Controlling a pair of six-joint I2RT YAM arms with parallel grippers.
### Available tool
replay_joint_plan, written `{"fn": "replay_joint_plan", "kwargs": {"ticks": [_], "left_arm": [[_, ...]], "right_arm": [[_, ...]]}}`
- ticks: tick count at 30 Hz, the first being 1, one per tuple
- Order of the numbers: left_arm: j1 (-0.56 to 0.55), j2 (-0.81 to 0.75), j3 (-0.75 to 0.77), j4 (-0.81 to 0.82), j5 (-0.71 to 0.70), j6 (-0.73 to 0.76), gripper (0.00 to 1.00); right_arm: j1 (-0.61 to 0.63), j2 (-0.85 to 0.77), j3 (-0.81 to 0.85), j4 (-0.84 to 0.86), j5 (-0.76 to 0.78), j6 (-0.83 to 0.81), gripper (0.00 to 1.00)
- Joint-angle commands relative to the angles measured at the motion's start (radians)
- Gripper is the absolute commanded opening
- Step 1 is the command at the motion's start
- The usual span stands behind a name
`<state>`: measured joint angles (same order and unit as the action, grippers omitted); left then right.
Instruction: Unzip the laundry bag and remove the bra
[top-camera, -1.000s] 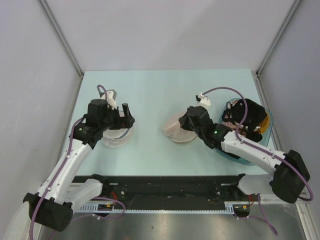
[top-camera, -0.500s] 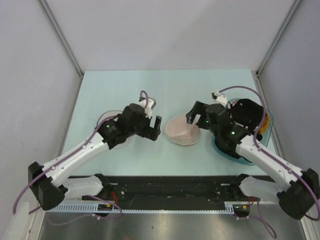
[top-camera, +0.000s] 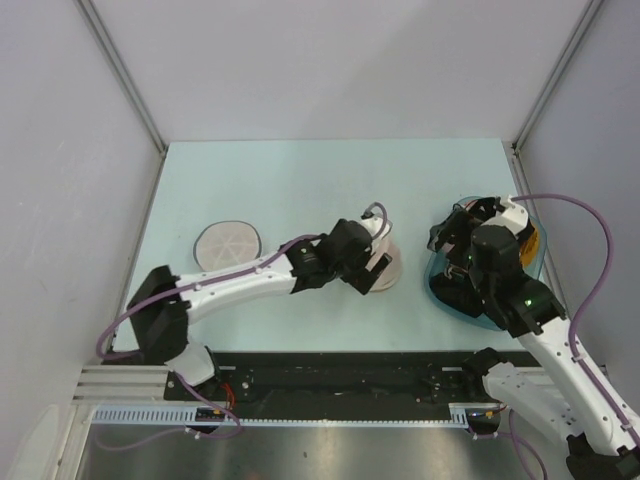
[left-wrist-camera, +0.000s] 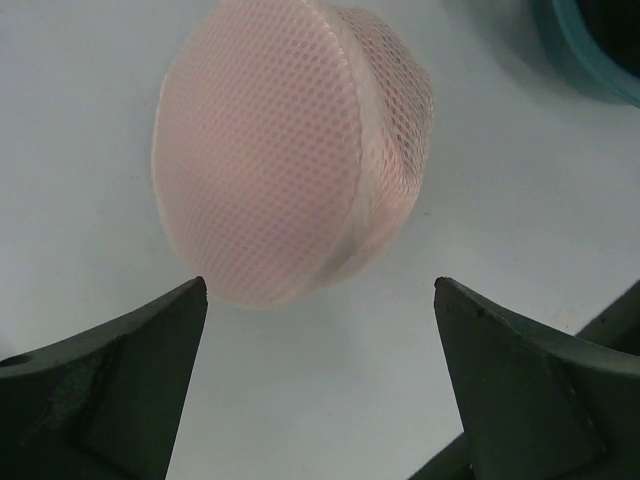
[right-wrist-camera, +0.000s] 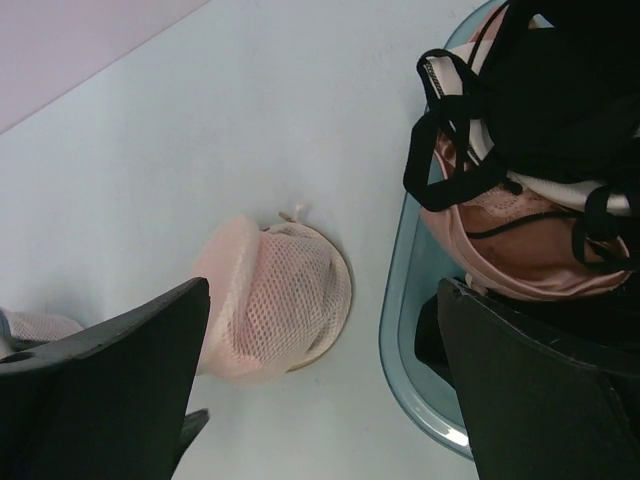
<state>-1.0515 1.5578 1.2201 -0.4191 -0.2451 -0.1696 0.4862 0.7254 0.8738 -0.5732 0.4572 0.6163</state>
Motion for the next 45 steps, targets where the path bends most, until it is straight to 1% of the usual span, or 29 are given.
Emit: {"fn": "replay_joint_plan", "kwargs": {"ticks": [1,2,3,5,6,7,8,9,10,12,13,14,15,16,17,18,19,21,22,23,24,25,26,31,33,39,42,44,45], "left_arm": [[-0.012,0.117,0.093,0.051,-0.037,0.059,1.0],[-0.01,0.157,0.107,0.048,-0.039,0.064,1.0],[-0.01,0.178,0.133,0.046,-0.039,0.067,0.97],[-0.011,0.234,0.172,0.005,-0.026,0.071,0.79],[-0.012,0.249,0.215,-0.036,-0.022,0.077,0.67],[-0.012,0.261,0.237,-0.059,-0.028,0.082,0.39],[-0.01,0.275,0.277,-0.081,-0.037,0.085,0.2],[-0.007,0.275,0.294,-0.121,-0.063,0.087,0.05],[-0.004,0.271,0.311,-0.141,-0.069,0.087,0.0],[0.018,0.224,0.338,-0.171,-0.05,0.082,0.0],[0.033,0.199,0.34,-0.175,0.034,0.053,0.0],[0.083,0.171,0.329,-0.169,0.121,0.032,0.0],[0.115,0.104,0.314,-0.137,0.21,0.007,0.0],[0.149,0.075,0.294,-0.11,0.395,-0.048,0.0],[0.221,0.041,0.242,-0.042,0.476,-0.08,0.0],[0.257,-0.011,0.211,-0.003,0.547,-0.112,0.0],[0.292,-0.037,0.184,0.034,0.678,-0.181,0.0],[0.382,-0.07,0.107,0.138,0.788,-0.252,0.01],[0.433,-0.099,0.081,0.184,0.872,-0.339,0.0],[0.455,-0.11,0.021,0.285,0.91,-0.384,0.0],[0.473,-0.119,-0.005,0.328,0.937,-0.462,0.0],[0.498,-0.13,-0.045,0.368,0.957,-0.491,0.0],[0.504,-0.13,-0.054,0.408,0.981,-0.51,0.0],[0.516,-0.111,-0.07,0.416,1.017,-0.551,0.0],[0.522,-0.108,-0.08,0.494,1.047,-0.588,0.0],[0.525,-0.1,-0.074,0.477,1.044,-0.573,0.0],[0.527,-0.104,-0.077,0.476,1.043,-0.571,0.0],[0.527,-0.108,-0.083,0.477,1.04,-0.568,0.0],[0.525,-0.111,-0.088,0.476,1.037,-0.562,0.0]], "right_arm": [[-0.003,-0.046,0.03,-0.079,0.04,0.01,1.0],[-0.003,-0.059,0.031,-0.095,0.041,0.014,1.0],[-0.003,-0.066,0.031,-0.102,0.04,0.017,1.0],[-0.005,-0.07,0.031,-0.117,0.035,0.017,1.0],[-0.003,-0.069,0.03,-0.123,0.029,0.019,1.0],[-0.006,-0.067,0.031,-0.134,0.025,0.019,1.0],[-0.001,-0.064,0.031,-0.137,0.012,0.02,1.0],[-0.003,-0.055,0.031,-0.142,0.003,0.019,1.0],[-0.001,-0.05,0.03,-0.146,-0.002,0.02,1.0],[-0.003,-0.029,0.031,-0.145,-0.028,0.016,1.0],[-0.003,-0.021,0.031,-0.133,-0.075,0.007,1.0],[-0.003,-0.014,0.033,-0.123,-0.106,-0.001,1.0],[-0.005,0.006,0.031,-0.111,-0.136,-0.007,1.0],[-0.005,0.015,0.031,-0.096,-0.184,-0.013,1.0],[-0.003,0.026,0.031,-0.091,-0.202,-0.015,1.0],[-0.005,0.049,0.031,-0.077,-0.222,-0.016,1.0],[-0.003,0.058,0.03,-0.07,-0.257,-0.027,1.0],[-0.003,0.086,0.031,-0.047,-0.302,-0.046,1.0],[-0.005,0.106,0.031,-0.042,-0.333,-0.04,1.0],[-0.001,0.112,0.03,-0.037,-0.344,-0.035,1.0],[0.002,0.117,0.028,-0.019,-0.357,-0.03,1.0],[0.005,0.118,0.028,-0.008,-0.371,-0.027,1.0],[0.011,0.117,0.028,0.002,-0.376,-0.021,1.0],[0.012,0.094,0.027,0.075,-0.434,-0.009,1.0],[0.012,0.095,0.027,0.096,-0.446,-0.033,1.0],[0.017,0.14,0.027,0.151,-0.523,0.009,1.0],[0.064,0.192,0.027,0.18,-0.471,0.037,0.98],[0.101,0.209,0.027,0.184,-0.421,0.057,0.88],[0.112,0.213,0.025,0.187,-0.378,0.065,0.57]]}}
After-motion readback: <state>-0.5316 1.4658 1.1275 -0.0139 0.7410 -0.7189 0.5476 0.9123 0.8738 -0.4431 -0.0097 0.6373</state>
